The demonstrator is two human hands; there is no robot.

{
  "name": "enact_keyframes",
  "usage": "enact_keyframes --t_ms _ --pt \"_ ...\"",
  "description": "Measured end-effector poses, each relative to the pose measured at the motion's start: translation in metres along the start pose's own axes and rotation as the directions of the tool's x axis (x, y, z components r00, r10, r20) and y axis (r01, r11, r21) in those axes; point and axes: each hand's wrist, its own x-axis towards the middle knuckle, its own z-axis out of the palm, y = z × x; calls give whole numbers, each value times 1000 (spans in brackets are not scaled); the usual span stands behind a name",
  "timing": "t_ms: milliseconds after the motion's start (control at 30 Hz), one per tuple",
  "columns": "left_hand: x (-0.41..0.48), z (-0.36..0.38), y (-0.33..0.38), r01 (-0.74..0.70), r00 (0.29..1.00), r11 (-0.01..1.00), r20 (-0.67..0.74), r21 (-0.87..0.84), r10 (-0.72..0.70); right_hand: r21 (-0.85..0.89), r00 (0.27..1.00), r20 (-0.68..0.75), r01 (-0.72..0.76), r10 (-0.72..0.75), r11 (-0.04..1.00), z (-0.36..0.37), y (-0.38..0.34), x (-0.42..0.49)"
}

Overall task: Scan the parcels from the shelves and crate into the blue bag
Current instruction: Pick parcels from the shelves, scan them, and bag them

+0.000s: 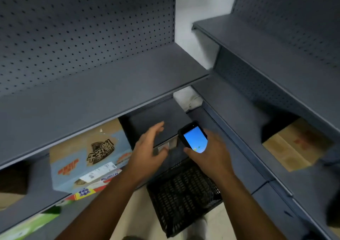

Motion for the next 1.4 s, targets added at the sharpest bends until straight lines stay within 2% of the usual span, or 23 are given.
enact_keyframes --t_ms 100,200,333,500,767,900,1067,1333,1400 --pt "37 28 3 40 997 998 -73 55 -36 22 999 40 19 -20 1000 -6 27 45" --pt "59 49 -12 104 989 994 -106 35 -100 31 999 36 -7 5 1000 6 58 86" --pt "83 67 -61 187 977 980 -120 69 -178 -7 989 69 -129 129 992 42 101 122" --pt "122 85 -135 268 951 962 -176 53 -255 -150 987 59 -139 149 979 114 136 159" --pt "126 90 -175 213 961 977 -186 26 -205 -227 995 98 -2 25 974 241 131 246" --pt "115 86 -190 288 939 957 -208 46 -272 -322 997 75 15 10 947 281 127 284" --pt "105 84 -193 350 918 936 -206 25 -338 -436 992 115 3 52 900 304 125 304" --pt "104 83 -190 421 885 907 -212 -14 -414 -480 991 79 -59 110 875 321 129 308" --pt "102 76 -195 422 872 903 -236 -83 -429 -469 993 55 -67 105 881 327 131 304"
